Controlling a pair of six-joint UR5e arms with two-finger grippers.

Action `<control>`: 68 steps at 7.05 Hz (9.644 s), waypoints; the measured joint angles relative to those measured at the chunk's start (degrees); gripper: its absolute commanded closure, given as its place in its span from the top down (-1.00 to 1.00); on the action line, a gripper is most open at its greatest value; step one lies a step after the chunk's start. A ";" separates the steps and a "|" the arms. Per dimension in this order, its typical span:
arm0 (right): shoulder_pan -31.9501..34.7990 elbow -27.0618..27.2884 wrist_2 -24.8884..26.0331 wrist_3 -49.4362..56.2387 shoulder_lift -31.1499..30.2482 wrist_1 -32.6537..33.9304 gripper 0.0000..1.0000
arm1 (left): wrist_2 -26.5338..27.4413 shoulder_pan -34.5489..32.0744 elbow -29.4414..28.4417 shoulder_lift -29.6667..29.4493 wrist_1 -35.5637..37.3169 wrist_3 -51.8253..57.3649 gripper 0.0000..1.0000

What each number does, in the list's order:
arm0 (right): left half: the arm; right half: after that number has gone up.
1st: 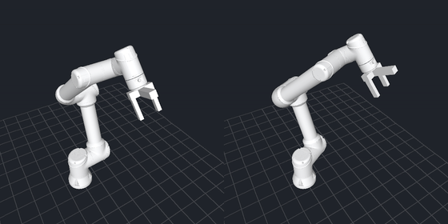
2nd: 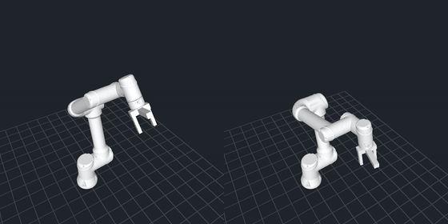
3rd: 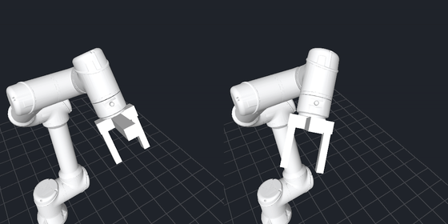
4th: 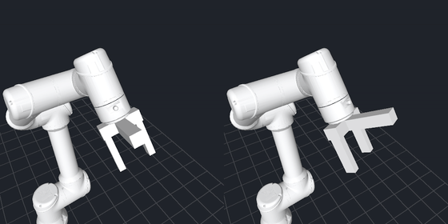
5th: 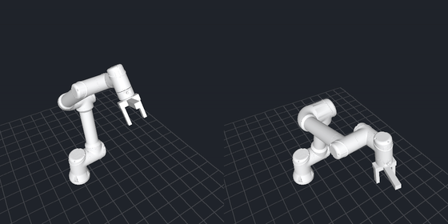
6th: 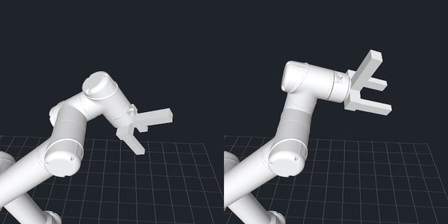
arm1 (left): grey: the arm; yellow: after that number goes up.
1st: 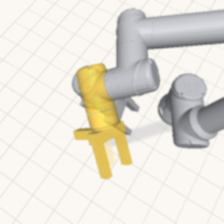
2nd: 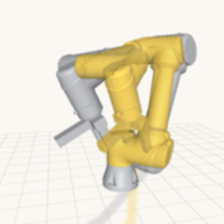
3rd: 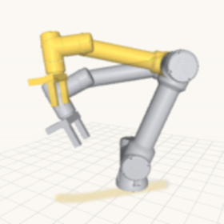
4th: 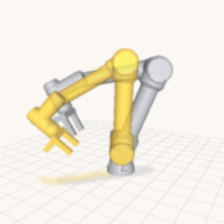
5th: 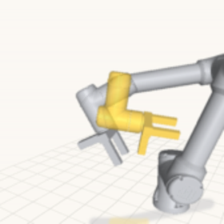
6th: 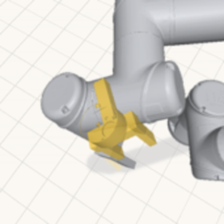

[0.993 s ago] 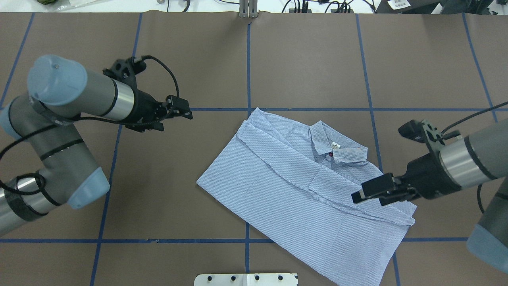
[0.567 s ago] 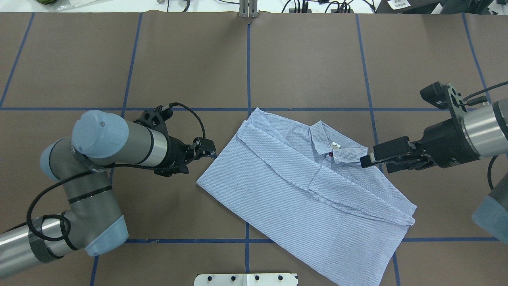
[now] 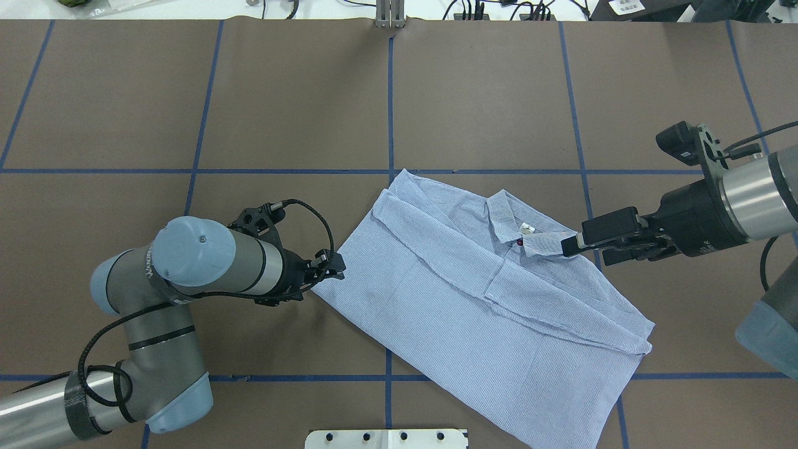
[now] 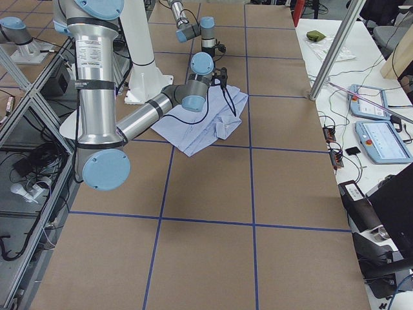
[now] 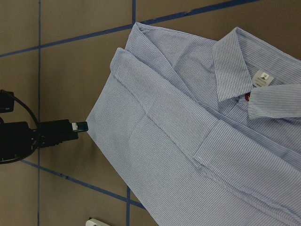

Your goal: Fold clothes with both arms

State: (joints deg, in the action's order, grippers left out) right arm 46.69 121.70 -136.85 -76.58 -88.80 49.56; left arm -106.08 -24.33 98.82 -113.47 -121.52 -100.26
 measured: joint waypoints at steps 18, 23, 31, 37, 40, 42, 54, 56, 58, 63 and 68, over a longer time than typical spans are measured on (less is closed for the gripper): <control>2.98 -0.83 0.08 -0.03 -0.02 0.10 1.00 | -0.54 -15.97 -18.70 -14.90 1.09 8.46 -1.00; 3.43 -1.14 0.86 -0.14 -0.26 0.10 1.00 | 1.22 -19.04 -43.44 -29.09 -16.85 11.43 -1.00; 4.21 -5.12 2.65 0.17 2.78 0.23 1.00 | 6.37 -19.98 -47.65 -30.93 -26.19 13.43 1.00; -4.20 -11.36 16.76 4.36 21.38 21.98 1.00 | -4.25 -23.67 -22.79 -9.19 -22.43 17.78 1.00; -9.34 -18.17 27.49 9.07 29.25 29.98 1.00 | -6.62 -23.73 -6.33 2.16 -13.76 21.96 1.00; -11.17 -26.67 31.88 11.60 34.59 30.46 1.00 | -8.21 -23.61 4.49 7.51 -6.37 22.94 1.00; -16.79 -43.33 41.05 22.00 47.84 42.52 1.00 | -7.66 -18.24 7.86 9.17 -4.84 21.96 1.00; -17.57 -44.21 42.03 22.68 47.92 42.94 1.00 | -7.65 -18.07 7.59 9.16 -4.89 21.95 1.00; -17.93 -44.75 42.48 23.33 47.85 43.02 1.00 | -7.65 -18.01 7.53 9.15 -4.94 21.95 1.00; -17.47 -44.21 42.46 24.67 47.36 44.74 1.00 | -7.65 -16.87 7.52 8.30 -4.87 20.57 1.00; -15.65 -40.03 42.30 27.45 42.74 45.57 1.00 | -7.51 -15.27 6.97 6.71 -4.78 19.25 1.00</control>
State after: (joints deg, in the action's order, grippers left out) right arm 31.04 81.67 -94.55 -49.13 -46.06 95.13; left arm -113.59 -39.60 105.79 -106.77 -126.30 -81.02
